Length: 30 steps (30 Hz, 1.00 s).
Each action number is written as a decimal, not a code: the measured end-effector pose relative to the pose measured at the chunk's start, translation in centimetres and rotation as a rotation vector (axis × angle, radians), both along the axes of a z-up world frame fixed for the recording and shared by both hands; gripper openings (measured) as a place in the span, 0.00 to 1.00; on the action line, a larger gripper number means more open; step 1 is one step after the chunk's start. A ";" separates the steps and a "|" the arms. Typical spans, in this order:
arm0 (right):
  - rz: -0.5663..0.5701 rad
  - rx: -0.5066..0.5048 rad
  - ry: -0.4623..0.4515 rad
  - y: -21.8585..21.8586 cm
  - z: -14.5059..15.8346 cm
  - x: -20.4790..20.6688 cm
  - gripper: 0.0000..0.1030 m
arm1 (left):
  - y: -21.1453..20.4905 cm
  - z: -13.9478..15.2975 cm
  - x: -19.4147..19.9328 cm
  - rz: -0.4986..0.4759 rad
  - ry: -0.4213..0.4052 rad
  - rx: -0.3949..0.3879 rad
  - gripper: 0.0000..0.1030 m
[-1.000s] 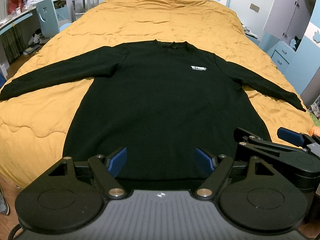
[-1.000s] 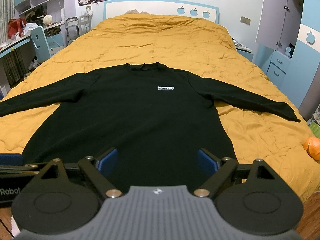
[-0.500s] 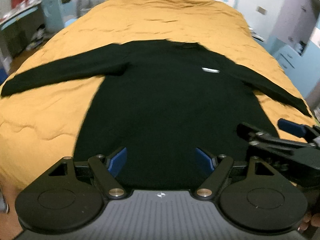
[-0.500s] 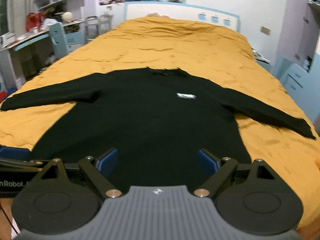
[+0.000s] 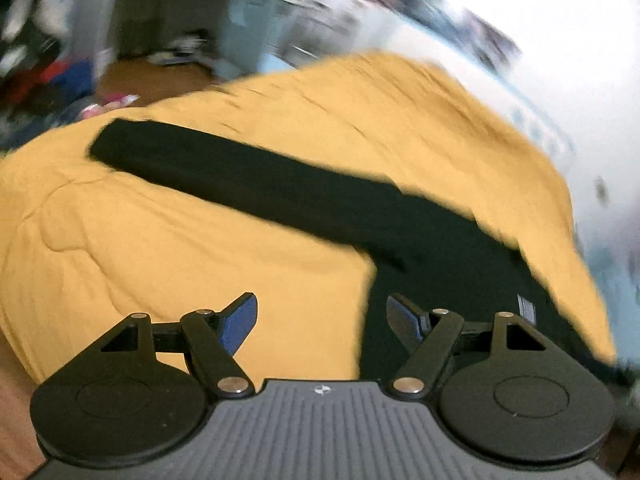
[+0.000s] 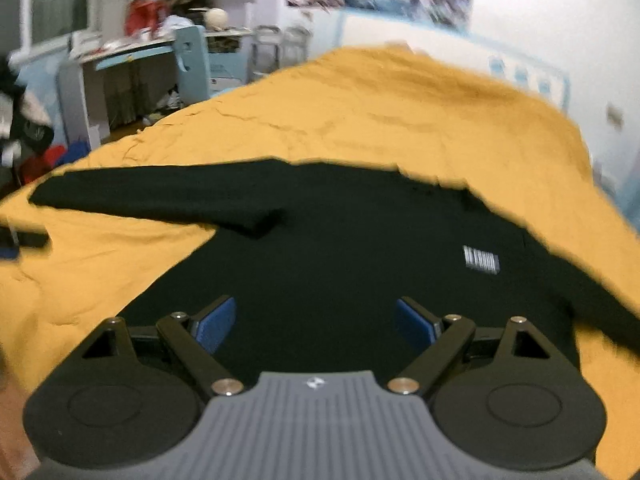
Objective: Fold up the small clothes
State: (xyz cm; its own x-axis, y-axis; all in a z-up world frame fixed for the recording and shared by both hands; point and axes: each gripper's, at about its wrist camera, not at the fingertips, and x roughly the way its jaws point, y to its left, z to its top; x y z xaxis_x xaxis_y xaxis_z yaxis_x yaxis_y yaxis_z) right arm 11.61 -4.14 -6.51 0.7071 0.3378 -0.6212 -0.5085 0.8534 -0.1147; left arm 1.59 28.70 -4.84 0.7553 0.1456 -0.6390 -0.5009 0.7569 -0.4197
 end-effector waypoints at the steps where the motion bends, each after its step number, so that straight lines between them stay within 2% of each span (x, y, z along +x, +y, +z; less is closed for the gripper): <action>1: 0.014 -0.020 -0.041 1.4 -0.5 0.4 0.80 | 1.9 -0.5 0.1 0.043 -0.034 -0.025 0.84; 3: 0.038 -0.044 -0.084 3.9 -1.6 1.5 0.80 | 4.8 -1.5 0.7 0.110 -0.068 -0.052 0.84; 6: 0.081 -0.042 -0.058 7.3 -3.4 4.1 0.79 | 8.9 -3.1 1.2 0.209 -0.115 -0.062 0.83; 9: 0.091 -0.005 -0.043 9.6 -4.9 5.6 0.79 | 13.2 -4.9 0.6 0.339 -0.176 -0.122 0.83; 12: 0.103 -0.053 -0.053 12.1 -6.6 6.6 0.79 | 16.7 -6.7 0.7 0.438 -0.202 -0.146 0.83; 13: 0.113 -0.067 -0.058 12.8 -7.1 6.9 0.79 | 17.6 -7.1 0.7 0.443 -0.217 -0.166 0.83; 16: 0.142 -0.072 -0.044 13.9 -7.9 7.1 0.79 | 20.0 -9.2 0.5 0.515 -0.290 -0.301 0.81; 17: 0.144 -0.069 -0.033 14.1 -8.0 7.0 0.79 | 20.2 -9.4 0.4 0.521 -0.308 -0.310 0.81; 22: 0.170 -0.049 0.009 14.9 -8.5 6.9 0.79 | 21.3 -9.8 1.9 0.528 -0.306 -0.254 0.81; 23: 0.176 -0.049 0.011 15.1 -8.6 6.8 0.79 | 21.6 -10.0 1.9 0.526 -0.314 -0.250 0.79; 25: 0.180 -0.054 0.015 15.1 -8.7 6.4 0.79 | 22.1 -10.4 2.0 0.532 -0.348 -0.266 0.69; 27: 0.176 -0.062 0.024 14.9 -8.8 6.3 0.79 | 22.5 -10.7 1.5 0.549 -0.372 -0.301 0.35; 28: 0.174 -0.065 0.026 14.8 -8.8 6.2 0.79 | 22.8 -10.9 1.3 0.547 -0.381 -0.319 0.25; 29: 0.172 -0.069 0.029 14.7 -8.8 6.1 0.79 | 23.0 -11.0 1.2 0.545 -0.386 -0.325 0.10; 30: 0.169 -0.075 0.030 14.6 -8.9 6.0 0.79 | 22.9 -10.9 1.0 0.543 -0.387 -0.325 0.09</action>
State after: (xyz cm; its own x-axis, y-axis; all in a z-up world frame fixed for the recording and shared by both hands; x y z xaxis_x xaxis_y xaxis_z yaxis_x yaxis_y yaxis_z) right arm 17.65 10.42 -15.37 0.6250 0.4022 -0.6690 -0.6481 0.7451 -0.1575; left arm 2.61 51.63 -15.77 0.8108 0.4117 -0.4161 -0.5402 0.2525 -0.8028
